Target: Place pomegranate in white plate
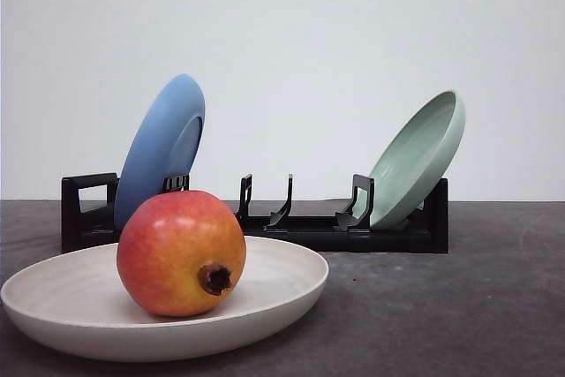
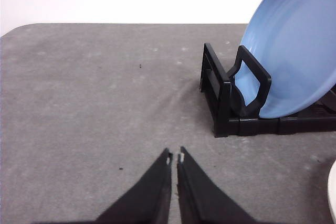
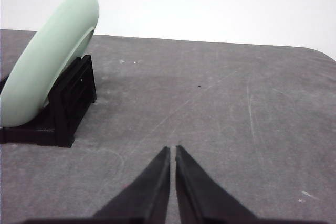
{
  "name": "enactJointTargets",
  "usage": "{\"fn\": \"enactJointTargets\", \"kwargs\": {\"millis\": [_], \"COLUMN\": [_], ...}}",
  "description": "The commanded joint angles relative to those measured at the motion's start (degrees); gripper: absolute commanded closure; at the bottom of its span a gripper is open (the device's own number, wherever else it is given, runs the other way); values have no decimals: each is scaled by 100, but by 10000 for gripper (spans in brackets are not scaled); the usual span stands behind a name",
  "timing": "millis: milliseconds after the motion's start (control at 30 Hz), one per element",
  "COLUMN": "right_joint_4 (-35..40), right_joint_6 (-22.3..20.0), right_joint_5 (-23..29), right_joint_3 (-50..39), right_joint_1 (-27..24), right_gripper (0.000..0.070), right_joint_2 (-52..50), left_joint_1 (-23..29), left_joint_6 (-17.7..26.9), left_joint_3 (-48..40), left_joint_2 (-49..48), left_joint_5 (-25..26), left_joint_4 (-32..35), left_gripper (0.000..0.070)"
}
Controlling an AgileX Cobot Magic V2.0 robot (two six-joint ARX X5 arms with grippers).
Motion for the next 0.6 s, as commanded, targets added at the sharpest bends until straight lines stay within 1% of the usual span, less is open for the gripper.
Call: {"fn": "enactJointTargets", "kwargs": {"millis": [0, 567], "right_joint_4": [55, 55], "right_joint_6": [-26, -26], "right_joint_5": [15, 15], "right_joint_3": [-24, -24], "right_joint_1": [17, 17], "right_gripper": [685, 685], "right_joint_2": [2, 2], "left_joint_1": [4, 4], "left_joint_6": [42, 42], "left_joint_3": [-63, -62], "left_joint_2": [-7, -7], "left_joint_5": [-9, -9], "left_joint_4": [-8, -7], "left_gripper": [700, 700]}}
